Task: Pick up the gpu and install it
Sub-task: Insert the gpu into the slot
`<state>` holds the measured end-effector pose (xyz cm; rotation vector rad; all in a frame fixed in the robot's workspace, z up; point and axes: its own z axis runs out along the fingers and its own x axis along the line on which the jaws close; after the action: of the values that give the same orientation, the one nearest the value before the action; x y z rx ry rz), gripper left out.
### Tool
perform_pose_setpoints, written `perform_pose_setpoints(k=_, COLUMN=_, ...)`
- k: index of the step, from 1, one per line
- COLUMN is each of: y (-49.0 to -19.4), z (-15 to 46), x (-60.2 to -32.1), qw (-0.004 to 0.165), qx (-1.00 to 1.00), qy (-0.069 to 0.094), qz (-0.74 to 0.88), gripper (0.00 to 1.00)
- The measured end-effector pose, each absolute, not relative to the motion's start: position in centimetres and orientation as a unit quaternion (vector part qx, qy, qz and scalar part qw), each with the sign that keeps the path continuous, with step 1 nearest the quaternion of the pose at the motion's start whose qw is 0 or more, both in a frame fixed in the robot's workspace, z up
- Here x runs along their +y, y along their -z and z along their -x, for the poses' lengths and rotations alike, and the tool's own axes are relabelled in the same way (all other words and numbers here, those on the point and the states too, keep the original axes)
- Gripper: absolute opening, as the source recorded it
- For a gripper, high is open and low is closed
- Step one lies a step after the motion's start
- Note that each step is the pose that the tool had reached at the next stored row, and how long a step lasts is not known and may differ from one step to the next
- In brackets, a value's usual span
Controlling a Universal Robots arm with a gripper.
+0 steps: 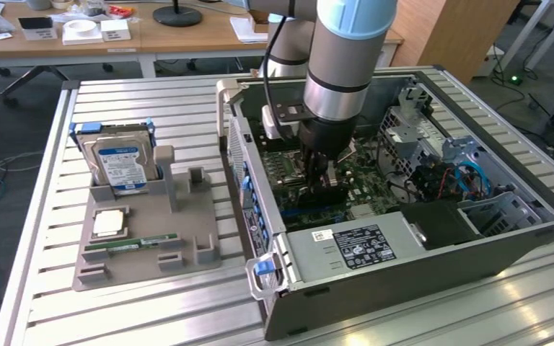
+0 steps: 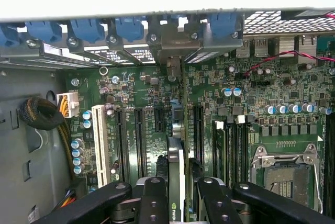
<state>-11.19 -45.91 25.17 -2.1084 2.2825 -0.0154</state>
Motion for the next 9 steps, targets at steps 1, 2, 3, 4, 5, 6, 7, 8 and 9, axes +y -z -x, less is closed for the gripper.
perform_pose_setpoints(k=1, y=-25.17, z=11.19, x=-45.91, qw=0.017, qx=0.734, qy=0.005, qz=0.678, gripper=0.26)
perform_pose_setpoints(k=2, y=-25.17, z=11.19, x=-45.91, qw=0.017, qx=0.734, qy=0.005, qz=0.678, gripper=0.26)
perform_pose_setpoints(k=3, y=-25.17, z=11.19, x=-45.91, qw=0.017, qx=0.734, qy=0.005, qz=0.678, gripper=0.26)
perform_pose_setpoints(k=4, y=-25.17, z=11.19, x=-45.91, qw=0.017, qx=0.734, qy=0.005, qz=0.678, gripper=0.26)
perform_pose_setpoints(k=5, y=-25.17, z=11.19, x=-45.91, qw=0.017, qx=0.734, qy=0.005, qz=0.678, gripper=0.26)
perform_pose_setpoints(k=6, y=-25.17, z=11.19, x=-45.91, qw=0.017, qx=0.734, qy=0.005, qz=0.678, gripper=0.26)
perform_pose_setpoints(k=7, y=-25.16, z=11.20, x=-45.90, qw=0.017, qx=0.735, qy=0.005, qz=0.678, gripper=0.26)
perform_pose_setpoints(k=8, y=-25.13, z=11.21, x=-45.90, qw=0.018, qx=0.735, qy=0.005, qz=0.678, gripper=0.27)
perform_pose_setpoints(k=9, y=-25.13, z=11.21, x=-45.90, qw=0.018, qx=0.735, qy=0.005, qz=0.678, gripper=0.33)
